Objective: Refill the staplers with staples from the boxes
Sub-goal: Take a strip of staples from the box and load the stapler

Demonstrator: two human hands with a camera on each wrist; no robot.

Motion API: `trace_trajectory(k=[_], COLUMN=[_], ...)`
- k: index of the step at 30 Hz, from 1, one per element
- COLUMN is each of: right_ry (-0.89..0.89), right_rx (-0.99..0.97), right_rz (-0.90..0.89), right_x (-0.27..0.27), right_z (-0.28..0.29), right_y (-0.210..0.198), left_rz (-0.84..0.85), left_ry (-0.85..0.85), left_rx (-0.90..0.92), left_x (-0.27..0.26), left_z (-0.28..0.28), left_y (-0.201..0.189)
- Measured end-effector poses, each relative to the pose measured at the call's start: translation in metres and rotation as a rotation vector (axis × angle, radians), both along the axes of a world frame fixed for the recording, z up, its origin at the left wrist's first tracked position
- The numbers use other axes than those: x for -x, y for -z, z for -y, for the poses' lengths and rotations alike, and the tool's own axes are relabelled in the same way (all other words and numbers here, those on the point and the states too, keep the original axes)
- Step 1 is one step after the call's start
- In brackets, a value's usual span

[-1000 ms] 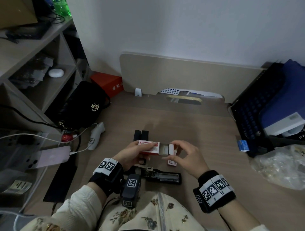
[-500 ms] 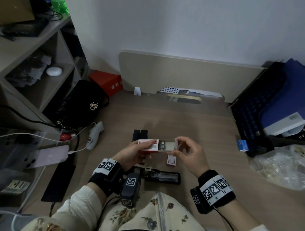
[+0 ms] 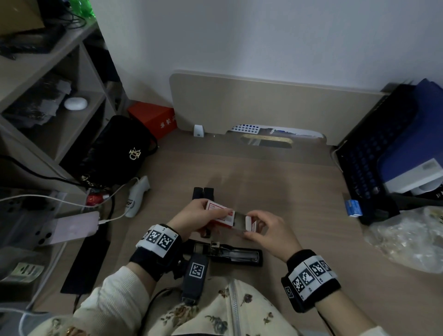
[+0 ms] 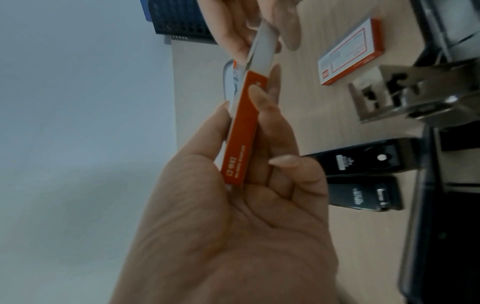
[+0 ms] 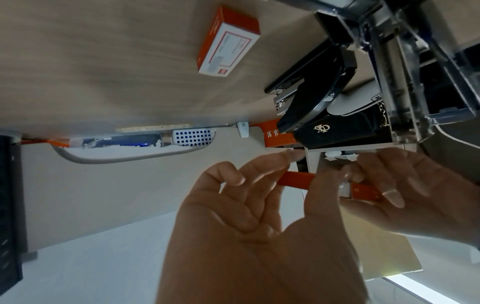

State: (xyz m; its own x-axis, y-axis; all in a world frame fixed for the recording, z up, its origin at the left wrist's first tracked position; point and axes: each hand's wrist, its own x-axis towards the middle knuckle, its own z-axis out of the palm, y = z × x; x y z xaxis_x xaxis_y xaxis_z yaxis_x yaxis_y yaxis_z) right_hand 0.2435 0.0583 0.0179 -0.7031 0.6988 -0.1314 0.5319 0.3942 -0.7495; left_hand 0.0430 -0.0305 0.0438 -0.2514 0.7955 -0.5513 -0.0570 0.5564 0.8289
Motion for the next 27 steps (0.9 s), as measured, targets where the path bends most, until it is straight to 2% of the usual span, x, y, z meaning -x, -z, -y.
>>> trace_trajectory(k=[5,8,20,27], right_ry=[0.018,0.033,0.063,0.172], right_rx=[0.06,0.06,0.027,0.011], right_rz=[0.025,0.046,-0.007,0.01], right_x=[0.001,0.002,-0.006,-0.017], right_z=[0.003,0.002,-0.006,-0.015], right_y=[0.005,0.007,0.018,0.028], left_rz=[-0.178,-0.21,-0.002,0.123], left_ry=[0.034,0.032,0.084,-0.146], left_rx=[0.033,0.044,0.117,0.153], left_x=[-0.002,-0.002,-0.007,0.003], left_z=[-0.006,-0.006,-0.005,-0.013], left_y=[-0.008,-0.011,-0.019,0.0])
